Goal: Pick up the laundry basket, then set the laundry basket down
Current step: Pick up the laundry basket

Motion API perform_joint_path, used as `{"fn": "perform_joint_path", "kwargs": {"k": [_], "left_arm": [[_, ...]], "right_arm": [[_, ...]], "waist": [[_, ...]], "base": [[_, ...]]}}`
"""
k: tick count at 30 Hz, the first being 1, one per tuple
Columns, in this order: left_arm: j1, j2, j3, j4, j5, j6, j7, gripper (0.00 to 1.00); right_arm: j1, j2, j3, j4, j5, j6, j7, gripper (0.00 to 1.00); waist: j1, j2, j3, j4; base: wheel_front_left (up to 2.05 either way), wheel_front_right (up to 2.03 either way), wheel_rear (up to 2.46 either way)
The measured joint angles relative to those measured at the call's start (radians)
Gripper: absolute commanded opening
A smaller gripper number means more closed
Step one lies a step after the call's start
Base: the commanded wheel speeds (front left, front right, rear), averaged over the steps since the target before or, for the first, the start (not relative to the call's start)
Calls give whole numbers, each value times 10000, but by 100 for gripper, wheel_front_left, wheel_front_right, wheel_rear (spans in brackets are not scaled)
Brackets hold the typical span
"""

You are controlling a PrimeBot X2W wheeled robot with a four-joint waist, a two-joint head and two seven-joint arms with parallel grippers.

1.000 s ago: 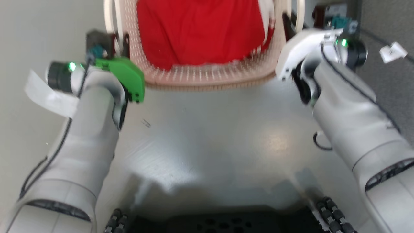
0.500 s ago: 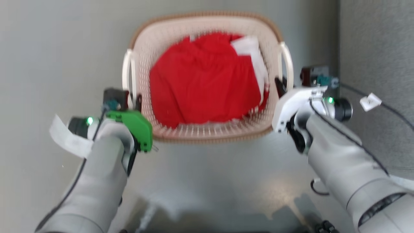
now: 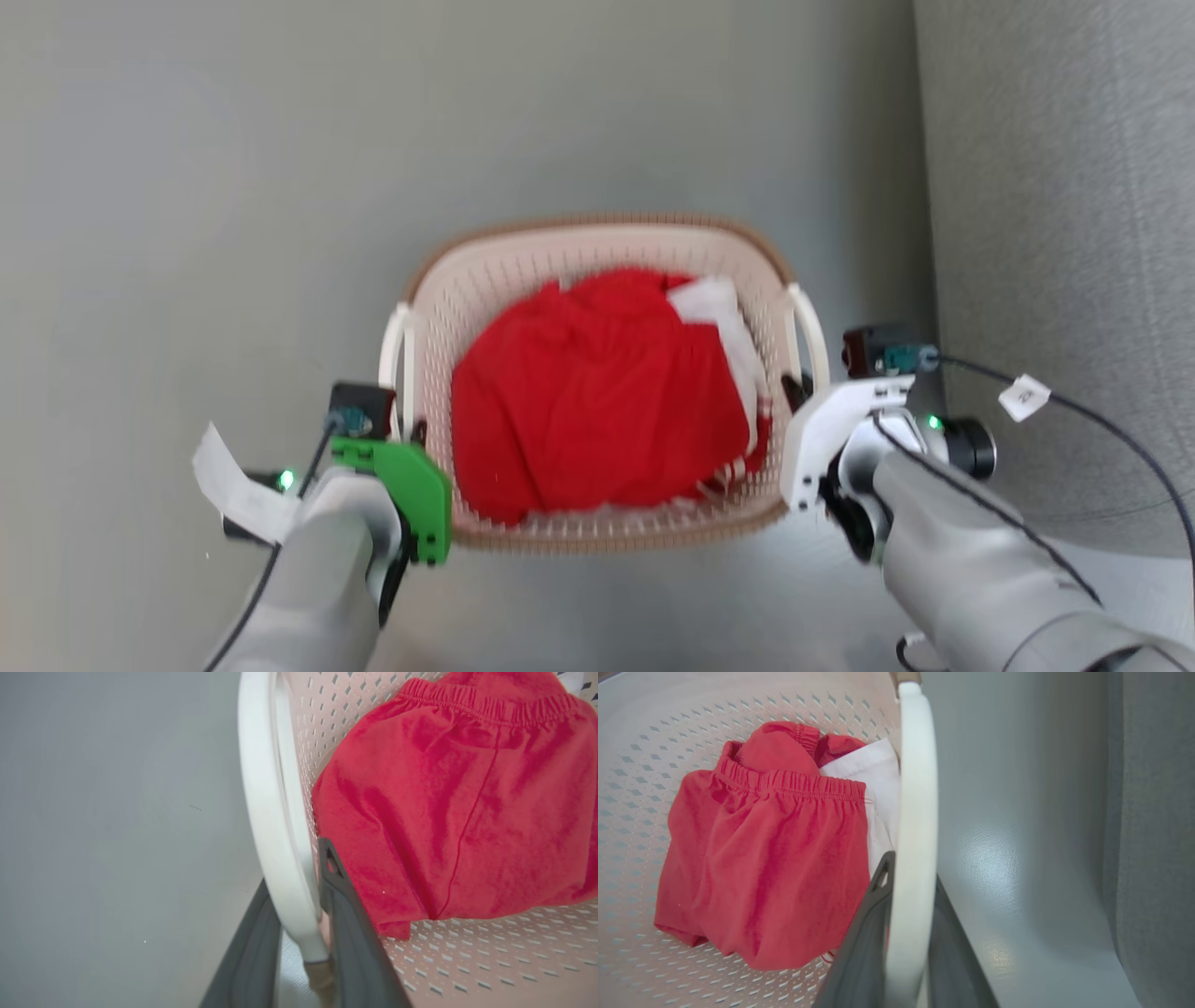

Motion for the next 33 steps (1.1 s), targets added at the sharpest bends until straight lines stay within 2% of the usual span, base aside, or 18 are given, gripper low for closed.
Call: {"fn": "perform_joint_path", "kwargs": {"k": [11,25,33], "left_arm": [[1011,8,-307,52,-522,-38,520,0],[2472,25,-658,123,-1057,-38,1034,0],[2852,52,-819,81,-1279,-31,1352,0]], "right_arm": [[1084,-6,569,-270,608,-21,623,0],[2689,-12,1237,-571,1369,-270,1384,0],[3100,-33,1534,-708,1722,-372,1699,0]], "waist": [[0,0,-1433,-87],[0,0,-3364,-297],[0,0,-4123,-391]], "base": [[0,0,0],[0,0,0],[0,0,0]]}}
